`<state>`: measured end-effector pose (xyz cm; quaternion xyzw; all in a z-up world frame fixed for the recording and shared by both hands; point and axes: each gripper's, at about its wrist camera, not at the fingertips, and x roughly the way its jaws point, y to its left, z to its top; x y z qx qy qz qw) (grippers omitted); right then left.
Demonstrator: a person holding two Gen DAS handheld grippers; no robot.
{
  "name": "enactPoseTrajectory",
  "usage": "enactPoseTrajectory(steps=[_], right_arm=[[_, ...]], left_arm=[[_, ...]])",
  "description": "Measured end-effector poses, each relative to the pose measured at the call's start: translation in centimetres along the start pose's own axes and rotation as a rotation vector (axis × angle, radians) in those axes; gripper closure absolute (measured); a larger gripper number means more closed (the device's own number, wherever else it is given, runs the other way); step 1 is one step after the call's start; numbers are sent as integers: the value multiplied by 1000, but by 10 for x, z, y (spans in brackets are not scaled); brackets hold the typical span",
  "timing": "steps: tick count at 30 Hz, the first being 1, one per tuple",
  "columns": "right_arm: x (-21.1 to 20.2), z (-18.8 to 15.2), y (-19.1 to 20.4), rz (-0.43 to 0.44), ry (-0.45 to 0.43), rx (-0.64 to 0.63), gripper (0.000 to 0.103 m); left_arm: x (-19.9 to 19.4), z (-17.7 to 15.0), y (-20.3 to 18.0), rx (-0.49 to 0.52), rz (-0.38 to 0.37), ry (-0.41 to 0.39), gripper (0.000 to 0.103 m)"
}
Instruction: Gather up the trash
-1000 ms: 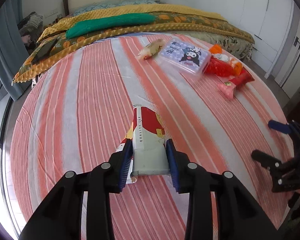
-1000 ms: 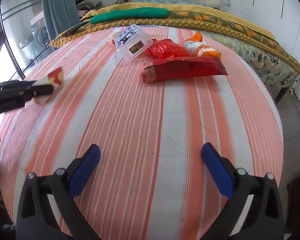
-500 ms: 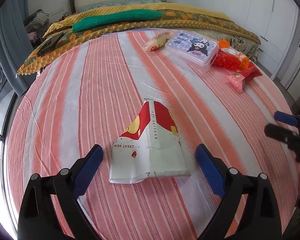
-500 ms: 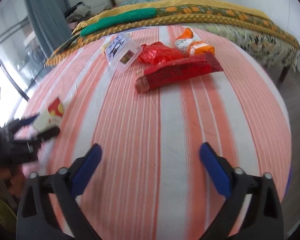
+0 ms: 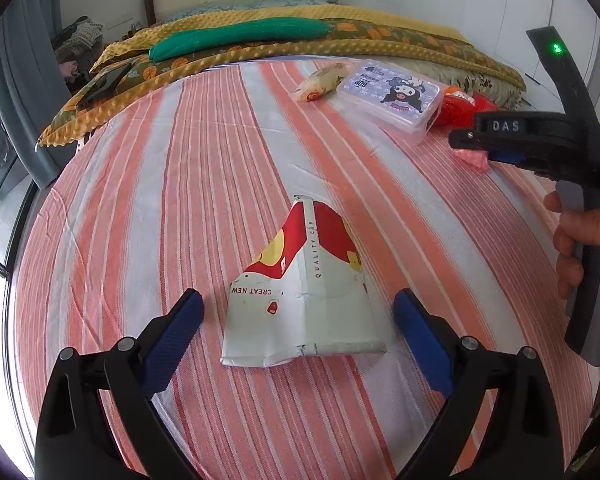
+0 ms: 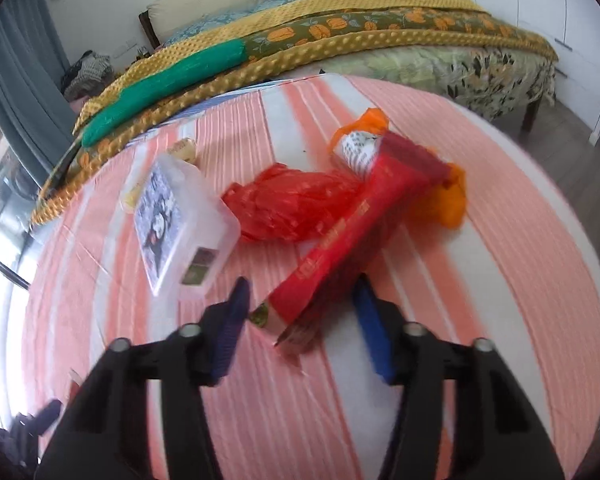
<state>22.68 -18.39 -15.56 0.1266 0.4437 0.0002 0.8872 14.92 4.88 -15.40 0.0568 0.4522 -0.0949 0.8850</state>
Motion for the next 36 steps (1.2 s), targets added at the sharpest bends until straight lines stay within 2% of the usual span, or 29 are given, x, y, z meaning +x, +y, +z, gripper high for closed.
enactPoseTrajectory(steps=[3, 6, 9, 11, 13, 15, 16, 18, 21, 24, 27, 30, 36], right_arm=[[-11, -11, -11, 10, -5, -56, 74], [-27, -24, -17, 118, 38, -175, 74], [-50, -45, -15, 277, 149, -339, 74], [-59, -58, -16, 323, 227, -434, 74], [-66, -71, -18, 312, 269, -515, 73], [-71, -79, -27, 267, 264, -541, 63], [-72, -81, -31, 262, 258, -528, 59], [-74, -83, -42, 241, 228, -478, 41], [-75, -88, -45, 234, 187, -405, 33], [-77, -98, -36, 228, 135, -395, 30], [-73, -99, -23, 179, 98, -411, 25], [-73, -102, -20, 155, 100, -427, 19], [-80, -102, -32, 154, 109, -395, 19]], left_arm=[[0, 0, 0, 0, -2, 0, 8], [0, 0, 0, 0, -1, 0, 8], [0, 0, 0, 1, 0, 1, 7], [0, 0, 0, 0, 0, 1, 7], [0, 0, 0, 0, 0, 1, 7], [1, 0, -1, 1, 1, 1, 7], [1, 0, -1, 2, 2, 2, 7], [1, 0, -1, 2, 3, 2, 7], [1, 0, -1, 2, 3, 2, 7], [1, 0, -1, 2, 1, 2, 6], [0, 0, 2, -12, -20, -5, 6], [-8, -4, 15, -50, -78, -19, 6], [-37, -12, 32, -94, -164, -62, 6]])
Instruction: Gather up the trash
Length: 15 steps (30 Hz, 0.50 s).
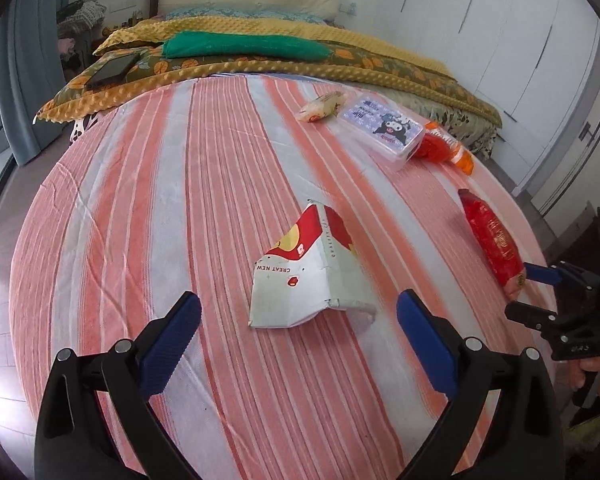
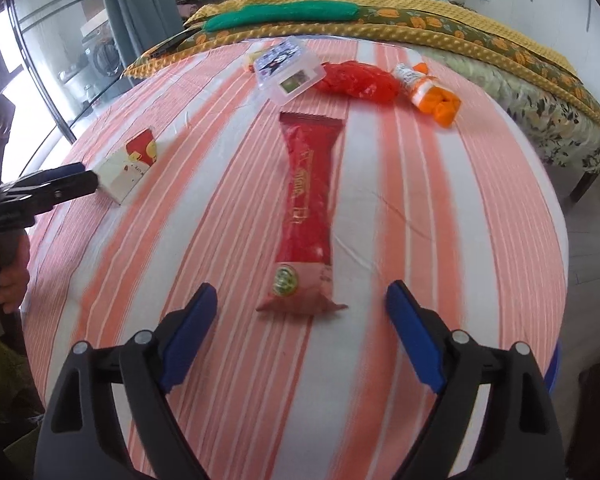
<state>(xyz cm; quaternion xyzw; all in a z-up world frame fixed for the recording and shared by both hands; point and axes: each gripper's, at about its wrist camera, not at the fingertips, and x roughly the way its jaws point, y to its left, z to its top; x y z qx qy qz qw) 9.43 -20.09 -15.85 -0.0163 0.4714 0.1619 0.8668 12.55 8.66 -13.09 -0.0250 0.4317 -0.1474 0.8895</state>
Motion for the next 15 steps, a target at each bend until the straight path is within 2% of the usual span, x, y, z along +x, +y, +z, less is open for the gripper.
enactPoseTrajectory(steps=[2, 4, 6, 11, 13, 14, 15], right_arm=[[-6, 2, -3, 19, -4, 11, 19], [-11, 7, -1, 31, -5, -1, 19], [-14, 17, 2, 49, -4, -11, 26], [-3, 38, 7, 44, 57, -26, 41], [6, 44, 6, 33, 84, -18, 49], [11, 46, 5, 31, 105, -7, 57], [16, 46, 3, 31, 123, 0, 73]], left_arm=[[-1, 5, -11, 42, 0, 7, 6], [4, 11, -23, 93, 24, 15, 11], [15, 16, -32, 133, 57, 41, 21], [38, 19, -38, 153, 122, 102, 32], [41, 18, -40, 165, 151, 105, 33], [41, 18, -40, 169, 161, 109, 35], [40, 19, -40, 169, 166, 108, 39]])
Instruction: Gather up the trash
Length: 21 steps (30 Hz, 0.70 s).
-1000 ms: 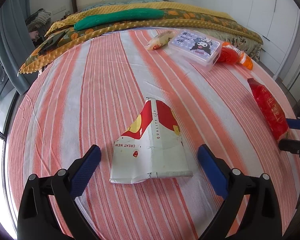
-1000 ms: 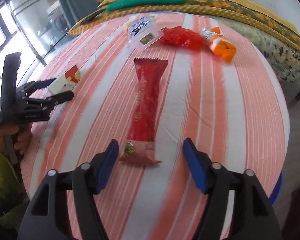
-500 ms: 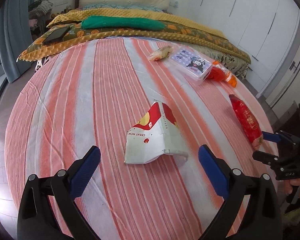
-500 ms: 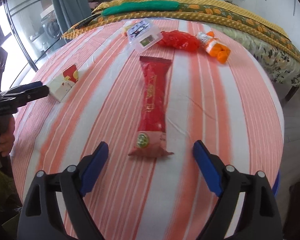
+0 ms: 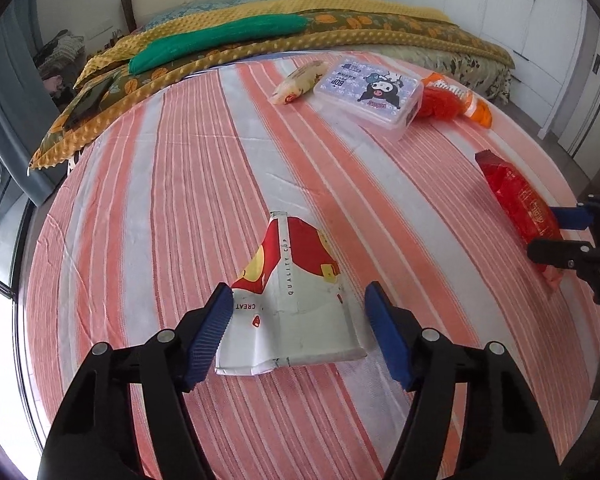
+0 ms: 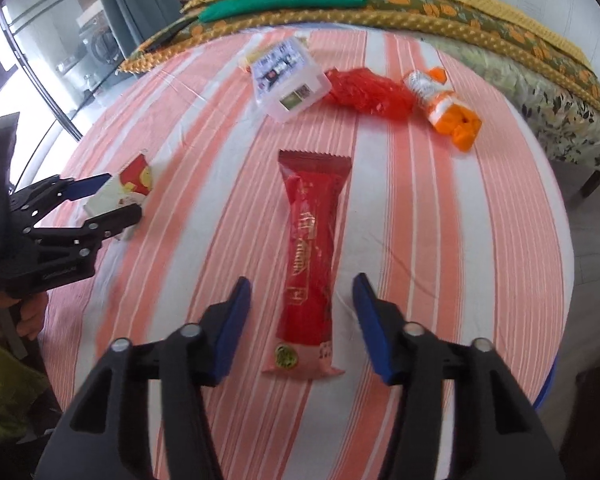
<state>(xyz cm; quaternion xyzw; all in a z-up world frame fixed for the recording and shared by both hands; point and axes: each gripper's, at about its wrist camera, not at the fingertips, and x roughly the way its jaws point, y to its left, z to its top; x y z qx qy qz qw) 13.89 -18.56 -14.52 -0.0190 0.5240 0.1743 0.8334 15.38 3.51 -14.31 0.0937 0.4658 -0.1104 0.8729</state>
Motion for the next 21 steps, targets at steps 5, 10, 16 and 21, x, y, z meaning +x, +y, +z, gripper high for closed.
enactPoseTrajectory(steps=[5, 10, 16, 21], right_arm=[[-10, -6, -5, 28, -16, 34, 88], [-30, -18, -9, 53, -59, 55, 88], [-45, -31, -13, 95, -94, 77, 88], [-42, -38, -18, 101, -93, 100, 88]], left_arm=[[-4, -2, 0, 0, 2, -2, 63], [-16, -4, 9, -47, -46, -40, 75], [-33, -8, 16, -132, -159, -74, 77], [-44, -5, -12, -86, -197, -87, 77]])
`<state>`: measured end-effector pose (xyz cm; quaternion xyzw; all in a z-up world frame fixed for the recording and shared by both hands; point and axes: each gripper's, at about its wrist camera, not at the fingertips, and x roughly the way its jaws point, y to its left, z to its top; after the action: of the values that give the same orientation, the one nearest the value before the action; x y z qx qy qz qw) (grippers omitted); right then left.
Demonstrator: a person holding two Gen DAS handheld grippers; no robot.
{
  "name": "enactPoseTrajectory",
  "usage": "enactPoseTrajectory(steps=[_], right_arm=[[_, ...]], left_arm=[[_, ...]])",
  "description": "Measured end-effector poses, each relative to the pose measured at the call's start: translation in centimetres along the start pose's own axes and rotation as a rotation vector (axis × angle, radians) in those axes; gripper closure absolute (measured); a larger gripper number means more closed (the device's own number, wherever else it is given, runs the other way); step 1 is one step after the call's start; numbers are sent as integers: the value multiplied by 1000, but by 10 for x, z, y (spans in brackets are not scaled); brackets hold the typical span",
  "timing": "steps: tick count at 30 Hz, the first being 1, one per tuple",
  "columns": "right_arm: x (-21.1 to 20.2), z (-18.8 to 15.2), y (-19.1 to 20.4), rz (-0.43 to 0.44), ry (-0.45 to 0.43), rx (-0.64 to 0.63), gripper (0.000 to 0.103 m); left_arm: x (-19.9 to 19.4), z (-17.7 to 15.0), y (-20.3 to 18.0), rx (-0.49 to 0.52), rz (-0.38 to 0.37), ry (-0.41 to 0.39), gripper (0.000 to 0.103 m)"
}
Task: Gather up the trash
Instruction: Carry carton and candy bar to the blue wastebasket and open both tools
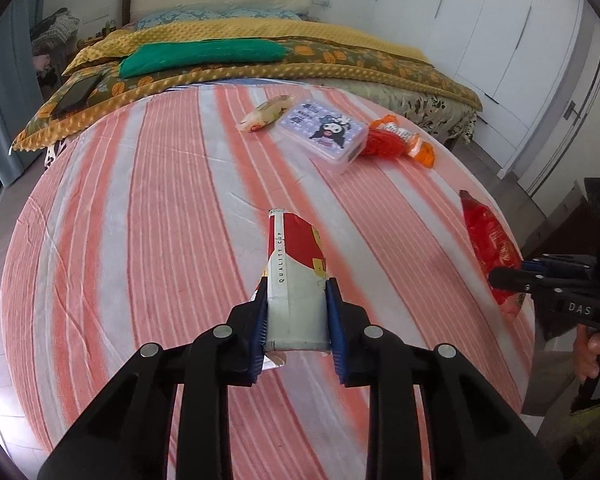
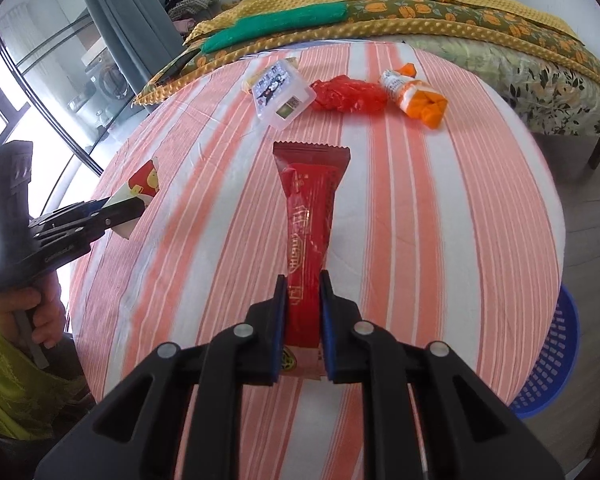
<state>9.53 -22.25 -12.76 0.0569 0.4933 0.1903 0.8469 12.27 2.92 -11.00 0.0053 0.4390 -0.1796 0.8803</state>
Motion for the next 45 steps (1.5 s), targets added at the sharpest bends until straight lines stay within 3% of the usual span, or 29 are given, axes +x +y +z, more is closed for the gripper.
enactPoseTrajectory(steps=[6, 10, 15, 22, 28, 37, 39, 40, 41, 42, 45], right_arm=[[-23, -8, -24, 16, -46, 56, 88], [-49, -11, -57, -28, -94, 98, 88], [-80, -28, -128, -120, -121, 199, 88], [-98, -57, -224, -220, -95, 324, 88], [-96, -74, -283, -241, -68, 401, 88], [-76, -91, -341, -203, -40, 492, 88], [-70, -94, -351, -191, -32, 505, 84], [-68, -95, -355, -190, -33, 513, 75], [-66, -98, -361, -184, -46, 526, 48], [-67, -100, -364, -186, -58, 536, 41], [-72, -102, -370, -185, -80, 555, 40]], left_arm=[[3, 6, -52, 66, -65, 10, 77], [10, 11, -99, 110, -140, 32, 77], [25, 19, -175, 207, -227, 61, 77], [69, 34, -281, 308, -315, 120, 77], [129, 40, -351, 350, -330, 194, 76], [192, 40, -397, 358, -314, 254, 74], [201, 40, -403, 369, -306, 251, 66], [204, 39, -405, 369, -307, 247, 61], [207, 40, -406, 365, -308, 238, 52], [209, 42, -406, 362, -311, 230, 39], [203, 46, -407, 358, -303, 184, 22]])
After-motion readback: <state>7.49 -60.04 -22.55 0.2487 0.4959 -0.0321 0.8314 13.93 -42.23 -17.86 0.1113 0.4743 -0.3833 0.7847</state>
